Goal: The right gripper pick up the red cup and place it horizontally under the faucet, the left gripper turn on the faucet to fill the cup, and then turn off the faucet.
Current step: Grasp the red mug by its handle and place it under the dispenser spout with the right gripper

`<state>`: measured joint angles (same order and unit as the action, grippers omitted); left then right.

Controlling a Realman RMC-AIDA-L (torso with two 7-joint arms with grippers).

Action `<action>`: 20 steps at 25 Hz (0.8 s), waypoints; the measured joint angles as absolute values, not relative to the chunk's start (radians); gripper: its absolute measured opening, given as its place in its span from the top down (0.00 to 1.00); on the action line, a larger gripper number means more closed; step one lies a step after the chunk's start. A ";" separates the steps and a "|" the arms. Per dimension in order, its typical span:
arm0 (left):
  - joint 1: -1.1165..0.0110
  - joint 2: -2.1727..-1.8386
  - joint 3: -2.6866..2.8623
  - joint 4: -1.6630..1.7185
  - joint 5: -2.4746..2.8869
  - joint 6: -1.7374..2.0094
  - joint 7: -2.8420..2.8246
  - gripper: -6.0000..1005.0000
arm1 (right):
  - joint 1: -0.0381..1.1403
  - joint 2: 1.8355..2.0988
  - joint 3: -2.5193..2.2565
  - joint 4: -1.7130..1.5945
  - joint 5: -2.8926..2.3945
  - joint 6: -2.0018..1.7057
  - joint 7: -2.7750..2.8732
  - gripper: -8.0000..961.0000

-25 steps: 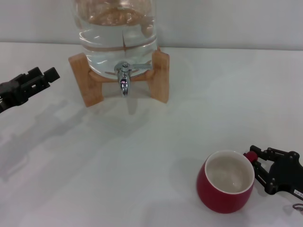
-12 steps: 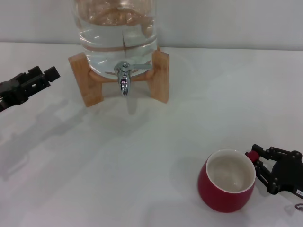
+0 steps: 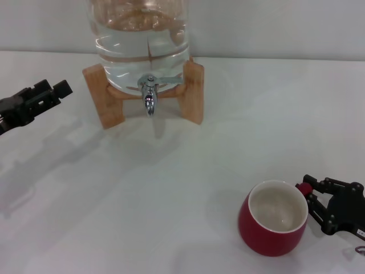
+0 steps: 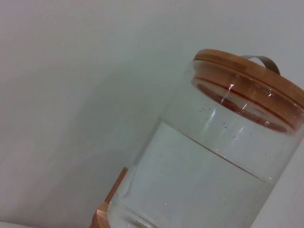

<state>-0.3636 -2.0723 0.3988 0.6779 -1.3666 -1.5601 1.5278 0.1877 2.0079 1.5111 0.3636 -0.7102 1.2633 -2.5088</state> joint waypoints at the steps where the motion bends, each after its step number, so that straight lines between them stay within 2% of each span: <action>1: -0.363 -2.072 0.399 0.678 -1.367 -1.560 1.528 0.11 | 0.188 2.008 1.511 0.364 -0.710 1.263 -2.510 0.80; 20: -0.362 -2.074 0.399 0.675 -1.368 -1.559 1.528 0.11 | 0.211 2.015 1.478 0.388 -0.659 1.243 -2.476 0.82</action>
<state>-0.3622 -2.0740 0.3988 0.6746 -1.3684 -1.5589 1.5279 0.2114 2.0152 1.4782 0.3875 -0.6587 1.2428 -2.4757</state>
